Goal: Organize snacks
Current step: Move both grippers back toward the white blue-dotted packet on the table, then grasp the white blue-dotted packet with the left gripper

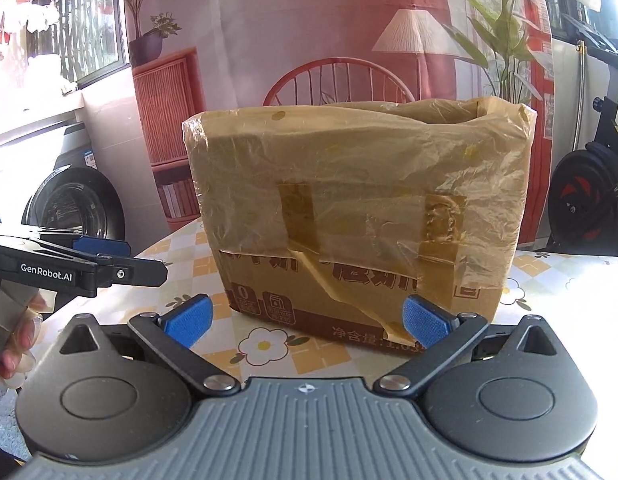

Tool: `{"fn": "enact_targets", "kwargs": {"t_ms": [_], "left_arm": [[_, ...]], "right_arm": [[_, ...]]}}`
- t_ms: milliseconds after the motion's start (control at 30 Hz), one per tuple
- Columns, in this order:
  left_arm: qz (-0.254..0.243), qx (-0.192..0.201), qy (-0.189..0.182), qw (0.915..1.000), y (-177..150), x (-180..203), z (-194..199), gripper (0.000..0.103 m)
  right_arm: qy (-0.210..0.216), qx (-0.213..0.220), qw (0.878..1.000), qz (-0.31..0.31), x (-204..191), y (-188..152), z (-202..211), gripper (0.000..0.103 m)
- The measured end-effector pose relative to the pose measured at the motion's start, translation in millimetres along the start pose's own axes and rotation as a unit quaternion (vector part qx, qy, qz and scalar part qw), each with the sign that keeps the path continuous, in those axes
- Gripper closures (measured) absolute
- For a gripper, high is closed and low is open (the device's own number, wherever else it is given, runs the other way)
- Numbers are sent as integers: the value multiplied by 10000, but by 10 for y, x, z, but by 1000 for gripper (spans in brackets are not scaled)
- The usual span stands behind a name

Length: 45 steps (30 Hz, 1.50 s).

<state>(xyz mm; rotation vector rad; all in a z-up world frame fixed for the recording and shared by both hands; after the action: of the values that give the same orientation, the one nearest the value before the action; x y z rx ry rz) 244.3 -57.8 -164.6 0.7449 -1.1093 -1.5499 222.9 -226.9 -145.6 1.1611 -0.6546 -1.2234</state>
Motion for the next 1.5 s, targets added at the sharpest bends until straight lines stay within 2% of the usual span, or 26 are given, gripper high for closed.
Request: {"fn": "enact_targets", "kwargs": {"t_ms": [233,367,433,567,600,667,733,767,1000,1133,1300,1367,1433,1500], "left_arm": [[94,-341,-165,9992,-204,66,-82,22],[197,-635,-261,9974,-374,86,-142,29],[231,-733,-336,9965,-433,109,-156,34],[265,-888,-466,9946,-538,174,-177,38],[284,-916,-495,9942,-554,182,-183,38],[333,-980,-558,9931,-597,207,-199,39],[368,-1040,-599,9921,-634,232,-216,43],[376,-1067,-626,9916,-650,245,-225,46],[525,-1367,-858,9855,-810,373,-356,47],[730,-1619,-993,9791,-941,445,-461,47],[953,-1761,-1200,9724,-1052,536,-545,47],[1187,-1803,-1260,9682,-1097,539,-576,47],[1449,-1800,-1363,9633,-1115,551,-588,55],[1267,-1735,-1317,9677,-1095,563,-562,58]], "right_arm": [[-229,-259,9994,-32,106,-166,-35,0],[-250,-778,9967,-19,131,-343,-90,2],[-72,-1007,9949,-52,111,-435,-118,14],[324,-1340,9904,108,-23,-598,-124,21],[445,-1402,9890,170,-69,-626,-123,27],[673,-1533,9857,216,-149,-677,-127,31],[826,-1648,9826,235,-214,-725,-142,43],[878,-1703,9812,248,-234,-747,-150,46],[1111,-2093,9707,396,-362,-913,-210,46],[1157,-2128,9696,331,-361,-942,-260,46],[1262,-2180,9671,349,-394,-966,-287,46],[1264,-2151,9679,304,-387,-963,-294,49],[1259,-2107,9689,323,-387,-962,-296,51],[1278,-2026,9699,439,-424,-957,-288,54]]}}
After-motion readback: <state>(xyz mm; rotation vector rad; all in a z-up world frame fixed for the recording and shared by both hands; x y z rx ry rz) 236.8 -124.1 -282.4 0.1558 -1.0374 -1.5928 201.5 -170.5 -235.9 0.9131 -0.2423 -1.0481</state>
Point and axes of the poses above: each gripper's, at about its wrist camera, not at the fingertips, and z roughly against the way its jaws point, x to its right, y to its top, the point moved 10 cm from there along -z, roughly the way its jaws point, and after that the axes turned 13 degrees about x, right-handed, at the moved point
